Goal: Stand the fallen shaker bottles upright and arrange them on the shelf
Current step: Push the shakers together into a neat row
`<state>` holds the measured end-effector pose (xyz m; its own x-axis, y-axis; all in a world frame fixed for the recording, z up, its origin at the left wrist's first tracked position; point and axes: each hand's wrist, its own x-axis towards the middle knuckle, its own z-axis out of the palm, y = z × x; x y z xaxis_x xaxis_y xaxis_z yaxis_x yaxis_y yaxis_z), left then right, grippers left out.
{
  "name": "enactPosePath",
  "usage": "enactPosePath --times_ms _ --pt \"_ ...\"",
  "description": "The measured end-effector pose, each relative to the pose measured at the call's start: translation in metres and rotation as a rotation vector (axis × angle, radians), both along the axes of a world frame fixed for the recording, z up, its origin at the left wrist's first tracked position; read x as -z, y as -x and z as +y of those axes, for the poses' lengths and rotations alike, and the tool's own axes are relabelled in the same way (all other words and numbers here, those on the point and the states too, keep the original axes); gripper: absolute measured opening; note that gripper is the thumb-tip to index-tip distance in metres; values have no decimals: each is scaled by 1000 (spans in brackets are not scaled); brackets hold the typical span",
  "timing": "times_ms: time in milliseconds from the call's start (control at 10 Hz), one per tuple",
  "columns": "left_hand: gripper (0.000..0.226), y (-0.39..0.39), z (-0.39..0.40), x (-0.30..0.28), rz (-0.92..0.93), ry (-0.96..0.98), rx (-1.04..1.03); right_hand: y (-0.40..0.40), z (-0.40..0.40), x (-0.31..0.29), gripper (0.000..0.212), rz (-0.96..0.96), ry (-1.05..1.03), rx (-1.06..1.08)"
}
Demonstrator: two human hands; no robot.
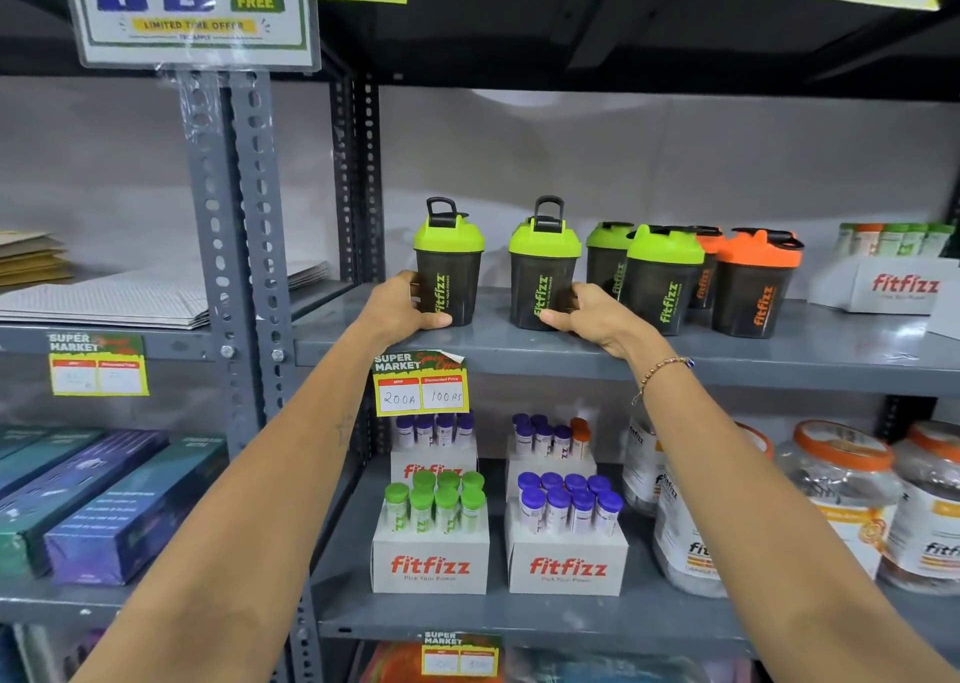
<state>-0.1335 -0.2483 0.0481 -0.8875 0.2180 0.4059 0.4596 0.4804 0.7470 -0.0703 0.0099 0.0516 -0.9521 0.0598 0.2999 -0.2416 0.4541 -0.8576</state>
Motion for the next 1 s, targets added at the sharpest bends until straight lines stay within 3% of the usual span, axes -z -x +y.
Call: enactPosePath --times_ms 600,800,900,1000 --pt "67 -11 6 -2 44 104 -97 -12 -5 -5 37 -52 -22 37" --pt "66 -11 0 -6 -46 45 -33 -22 -1 -4 44 -88 -50 93" --pt "57 -20 -1 -5 -49 18 -63 -40 2 -4 58 -55 -173 218" --pt "50 -33 10 0 48 35 -215 -53 1 5 48 41 -255 309"
